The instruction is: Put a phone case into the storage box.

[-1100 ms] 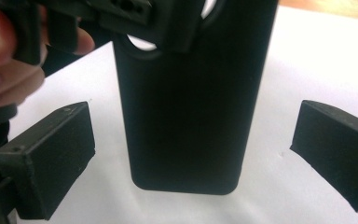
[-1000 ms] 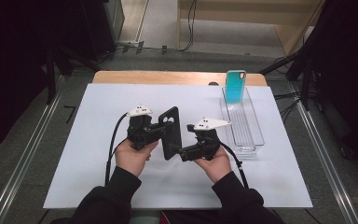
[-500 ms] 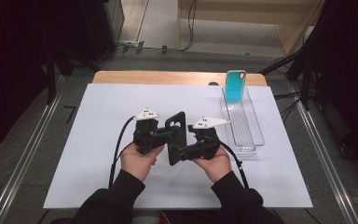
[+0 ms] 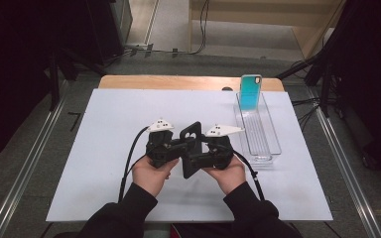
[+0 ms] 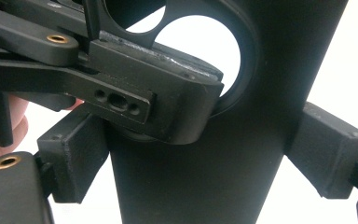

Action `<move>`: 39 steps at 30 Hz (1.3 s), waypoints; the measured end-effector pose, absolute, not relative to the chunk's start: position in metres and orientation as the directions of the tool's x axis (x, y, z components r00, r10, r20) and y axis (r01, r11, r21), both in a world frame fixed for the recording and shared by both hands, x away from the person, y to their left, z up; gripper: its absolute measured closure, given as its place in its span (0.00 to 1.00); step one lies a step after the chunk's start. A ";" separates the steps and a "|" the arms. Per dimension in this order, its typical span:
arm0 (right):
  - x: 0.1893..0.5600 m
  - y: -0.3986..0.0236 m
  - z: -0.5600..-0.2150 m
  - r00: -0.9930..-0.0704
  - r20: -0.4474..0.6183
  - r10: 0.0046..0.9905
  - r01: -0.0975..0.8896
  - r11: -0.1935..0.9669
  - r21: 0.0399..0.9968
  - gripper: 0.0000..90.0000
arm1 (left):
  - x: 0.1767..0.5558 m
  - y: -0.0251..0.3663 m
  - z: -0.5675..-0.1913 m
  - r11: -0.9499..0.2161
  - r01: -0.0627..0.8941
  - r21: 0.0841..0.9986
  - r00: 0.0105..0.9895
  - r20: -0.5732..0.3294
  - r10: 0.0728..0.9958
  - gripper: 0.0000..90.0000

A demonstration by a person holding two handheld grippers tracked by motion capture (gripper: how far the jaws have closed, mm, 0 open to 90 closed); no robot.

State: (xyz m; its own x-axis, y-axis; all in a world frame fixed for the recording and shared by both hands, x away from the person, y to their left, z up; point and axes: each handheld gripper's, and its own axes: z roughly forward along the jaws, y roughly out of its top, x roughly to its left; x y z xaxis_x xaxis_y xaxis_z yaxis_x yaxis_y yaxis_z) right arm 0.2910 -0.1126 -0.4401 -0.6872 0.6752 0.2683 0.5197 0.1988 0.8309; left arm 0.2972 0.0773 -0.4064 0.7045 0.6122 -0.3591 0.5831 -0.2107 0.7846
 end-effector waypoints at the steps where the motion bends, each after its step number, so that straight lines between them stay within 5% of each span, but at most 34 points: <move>1: 0.291 -0.112 -0.440 -0.686 0.267 0.676 0.521 0.200 0.830 0.12 | 0.298 0.077 -0.407 -0.209 0.584 0.784 0.705 -0.364 0.608 0.91; 4: 0.289 -0.111 -0.438 -0.686 0.238 0.687 0.503 0.212 0.838 0.13 | 0.297 0.077 -0.405 -0.203 0.584 0.786 0.708 -0.370 0.602 0.89; 14: 0.290 -0.111 -0.445 -0.676 0.228 0.701 0.521 0.236 0.820 0.13 | 0.303 0.086 -0.398 -0.169 0.623 0.764 0.682 -0.425 0.596 0.55; 26: 0.298 -0.122 -0.450 -0.651 0.223 0.725 0.542 0.239 0.806 0.13 | 0.305 0.097 -0.394 -0.196 0.635 0.747 0.687 -0.430 0.586 0.44; 39: 0.304 -0.132 -0.453 -0.662 0.194 0.724 0.536 0.276 0.798 0.13 | 0.306 0.108 -0.400 -0.380 0.609 0.696 0.769 -0.401 0.498 0.35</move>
